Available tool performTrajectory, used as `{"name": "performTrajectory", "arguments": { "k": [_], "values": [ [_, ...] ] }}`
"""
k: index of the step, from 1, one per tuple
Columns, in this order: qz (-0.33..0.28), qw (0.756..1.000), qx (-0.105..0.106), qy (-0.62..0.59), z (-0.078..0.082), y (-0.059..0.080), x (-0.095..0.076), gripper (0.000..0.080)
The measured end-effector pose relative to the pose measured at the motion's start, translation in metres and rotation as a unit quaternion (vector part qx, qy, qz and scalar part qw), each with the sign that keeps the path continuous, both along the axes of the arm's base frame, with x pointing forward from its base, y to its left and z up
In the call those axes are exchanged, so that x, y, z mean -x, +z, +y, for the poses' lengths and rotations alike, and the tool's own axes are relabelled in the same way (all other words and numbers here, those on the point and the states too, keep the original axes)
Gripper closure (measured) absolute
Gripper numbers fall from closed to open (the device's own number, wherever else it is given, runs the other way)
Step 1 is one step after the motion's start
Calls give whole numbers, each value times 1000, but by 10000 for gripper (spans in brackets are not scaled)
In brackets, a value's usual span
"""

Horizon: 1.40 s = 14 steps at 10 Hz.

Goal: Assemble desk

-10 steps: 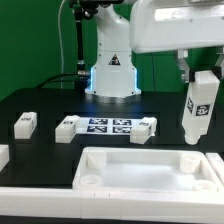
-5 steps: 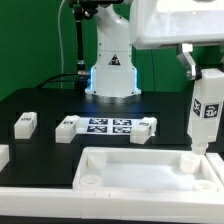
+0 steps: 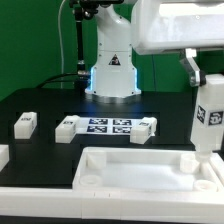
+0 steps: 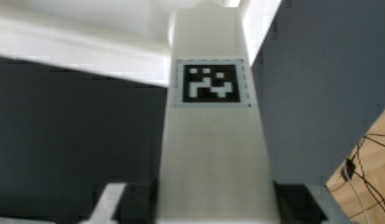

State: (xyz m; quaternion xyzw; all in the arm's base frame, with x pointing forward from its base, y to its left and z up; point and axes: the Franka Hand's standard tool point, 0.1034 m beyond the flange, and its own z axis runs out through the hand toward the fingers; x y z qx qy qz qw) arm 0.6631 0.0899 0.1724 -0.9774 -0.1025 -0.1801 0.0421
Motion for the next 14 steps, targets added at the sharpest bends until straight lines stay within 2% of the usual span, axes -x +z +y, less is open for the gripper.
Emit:
{"name": "performTrajectory", "arguments": {
  "k": [3, 5, 8, 14],
  "values": [
    [-15, 1000, 0, -1, -1, -3, -1, 509],
    [-10, 1000, 0, 2, 0, -14, -3, 509],
    [-6, 1000, 0, 2, -2, -22, -5, 509],
    [-3, 1000, 0, 2, -1, -27, -5, 509]
  ]
}}
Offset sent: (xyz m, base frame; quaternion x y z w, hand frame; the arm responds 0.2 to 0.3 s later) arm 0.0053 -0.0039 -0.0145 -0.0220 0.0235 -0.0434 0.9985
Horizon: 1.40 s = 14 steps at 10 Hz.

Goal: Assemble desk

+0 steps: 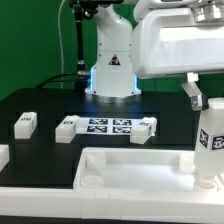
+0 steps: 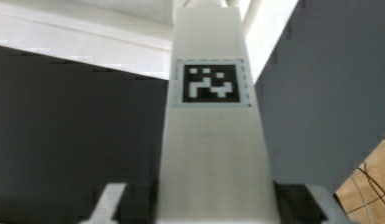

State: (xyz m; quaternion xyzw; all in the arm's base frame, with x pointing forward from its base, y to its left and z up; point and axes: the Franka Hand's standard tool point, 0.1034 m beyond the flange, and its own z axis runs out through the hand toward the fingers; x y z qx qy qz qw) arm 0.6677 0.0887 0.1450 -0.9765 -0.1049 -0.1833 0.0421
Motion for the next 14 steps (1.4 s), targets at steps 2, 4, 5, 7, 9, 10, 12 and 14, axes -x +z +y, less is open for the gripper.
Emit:
{"name": "performTrajectory", "arguments": {
  "k": [2, 4, 5, 7, 9, 10, 12, 14],
  "values": [
    [-2, 1000, 0, 0, 0, -3, 0, 509],
    [1, 1000, 0, 0, 1, -8, 1, 509],
    [0, 1000, 0, 1, 2, -8, 1, 509],
    [-20, 1000, -1, 1, 6, -10, 3, 509],
    [-45, 999, -1, 0, 7, -11, 5, 509],
    [-58, 998, -2, 0, 8, -12, 7, 509],
    [-85, 996, -3, -2, 9, -12, 10, 509],
    [-98, 995, -4, -3, 9, -12, 11, 509]
  ]
}}
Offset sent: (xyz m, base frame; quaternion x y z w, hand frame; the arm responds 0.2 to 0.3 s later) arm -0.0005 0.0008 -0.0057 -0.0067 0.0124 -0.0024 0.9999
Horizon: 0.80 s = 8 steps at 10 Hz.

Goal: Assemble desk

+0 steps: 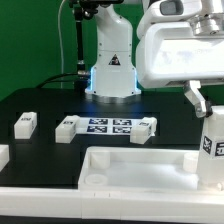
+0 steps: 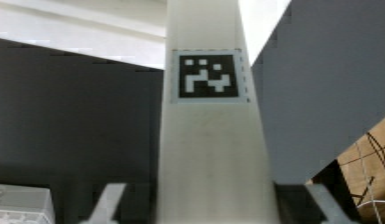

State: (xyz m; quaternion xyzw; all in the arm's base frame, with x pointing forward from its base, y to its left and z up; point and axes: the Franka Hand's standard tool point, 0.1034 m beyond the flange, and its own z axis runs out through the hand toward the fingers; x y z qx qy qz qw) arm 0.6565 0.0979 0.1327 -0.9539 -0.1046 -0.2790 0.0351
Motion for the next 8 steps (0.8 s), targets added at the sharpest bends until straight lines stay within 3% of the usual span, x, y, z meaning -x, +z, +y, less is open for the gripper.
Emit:
{"name": "performTrajectory", "arguments": {
  "k": [1, 2, 3, 4, 5, 8],
  "values": [
    [-5, 1000, 0, -1, 0, 0, 0, 509],
    [-4, 1000, 0, -1, 0, 0, 0, 456],
    [-4, 1000, 0, -1, 0, 0, 0, 295],
    [-4, 1000, 0, -1, 0, 0, 0, 295],
    [-4, 1000, 0, -1, 0, 0, 0, 181],
    [-6, 1000, 0, 0, 0, 7, -2, 151]
  ]
}}
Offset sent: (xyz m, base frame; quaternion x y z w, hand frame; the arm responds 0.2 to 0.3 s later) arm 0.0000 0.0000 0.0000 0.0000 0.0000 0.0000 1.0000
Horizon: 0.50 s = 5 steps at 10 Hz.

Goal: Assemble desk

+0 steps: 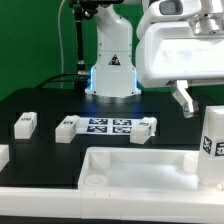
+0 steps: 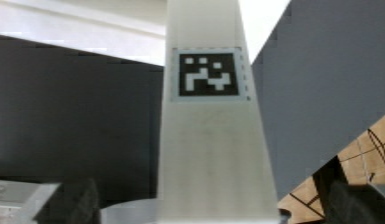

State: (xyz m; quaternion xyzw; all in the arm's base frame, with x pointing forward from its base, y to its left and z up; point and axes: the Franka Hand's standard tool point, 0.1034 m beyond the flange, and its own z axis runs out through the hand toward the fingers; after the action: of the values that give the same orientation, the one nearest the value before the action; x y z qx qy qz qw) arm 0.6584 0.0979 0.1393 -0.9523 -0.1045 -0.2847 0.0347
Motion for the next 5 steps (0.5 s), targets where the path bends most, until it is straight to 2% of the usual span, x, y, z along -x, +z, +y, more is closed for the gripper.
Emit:
{"name": "performTrajectory", "arguments": {
  "k": [1, 2, 5],
  "values": [
    [11, 1000, 1, 2, 0, 8, -1, 151],
    [16, 1000, 2, 4, 1, 22, -5, 150],
    [21, 1000, 2, 4, 1, 18, -3, 150]
  ]
}}
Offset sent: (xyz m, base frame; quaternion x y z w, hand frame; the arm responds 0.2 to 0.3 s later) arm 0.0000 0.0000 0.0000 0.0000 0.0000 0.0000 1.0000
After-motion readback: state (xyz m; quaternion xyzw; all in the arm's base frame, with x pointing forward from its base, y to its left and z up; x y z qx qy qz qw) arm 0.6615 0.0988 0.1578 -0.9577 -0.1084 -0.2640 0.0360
